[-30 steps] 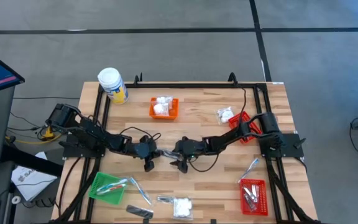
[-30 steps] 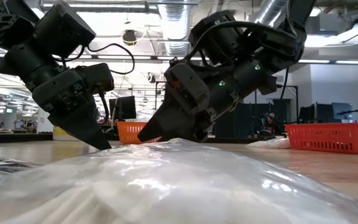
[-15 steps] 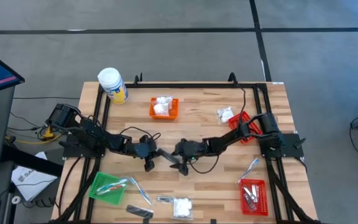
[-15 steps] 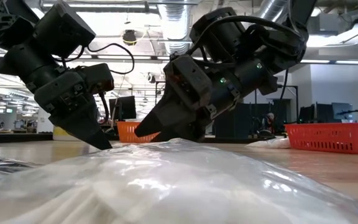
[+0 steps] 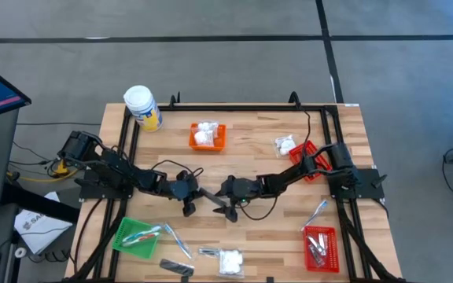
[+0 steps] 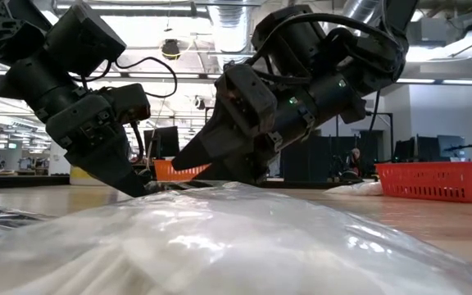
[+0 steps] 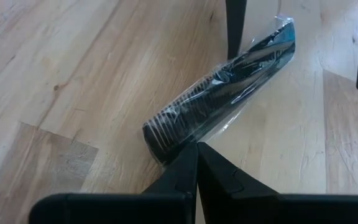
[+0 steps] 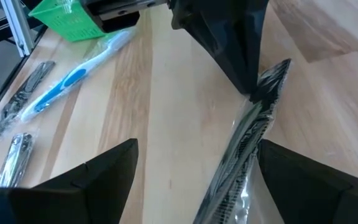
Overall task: Pick & Place Travel size toiletries
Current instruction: Put the black comb into the top red basket
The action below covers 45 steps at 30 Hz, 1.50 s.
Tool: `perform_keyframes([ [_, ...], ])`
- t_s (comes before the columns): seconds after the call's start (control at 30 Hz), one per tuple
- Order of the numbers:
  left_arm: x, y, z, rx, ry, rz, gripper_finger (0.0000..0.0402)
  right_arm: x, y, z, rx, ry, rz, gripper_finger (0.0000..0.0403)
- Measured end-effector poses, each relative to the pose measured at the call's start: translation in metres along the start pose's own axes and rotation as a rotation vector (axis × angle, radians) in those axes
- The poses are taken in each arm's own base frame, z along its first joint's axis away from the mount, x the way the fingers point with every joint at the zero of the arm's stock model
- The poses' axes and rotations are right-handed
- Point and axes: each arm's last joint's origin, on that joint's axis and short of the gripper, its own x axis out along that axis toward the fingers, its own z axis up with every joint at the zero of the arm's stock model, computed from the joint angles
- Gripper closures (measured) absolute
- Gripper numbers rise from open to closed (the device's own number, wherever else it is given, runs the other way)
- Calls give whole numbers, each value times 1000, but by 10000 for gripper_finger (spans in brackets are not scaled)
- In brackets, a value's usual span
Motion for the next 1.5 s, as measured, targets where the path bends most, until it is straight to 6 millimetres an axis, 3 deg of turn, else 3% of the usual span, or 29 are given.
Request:
perform_keyframes([
  [0.17,0,0,0,2,-3,1,401,3,-1,-4,3,13,-5,81],
  [0.47,0,0,0,6,-8,7,401,28,1,-2,0,42,77,81],
  [0.73,0,0,0,9,-9,7,401,28,2,-1,16,57,79,88],
  [1.07,0,0,0,13,-13,10,401,28,-3,0,96,72,60,157],
  [1.5,1,0,0,49,-34,24,401,27,-4,-2,131,89,45,283],
])
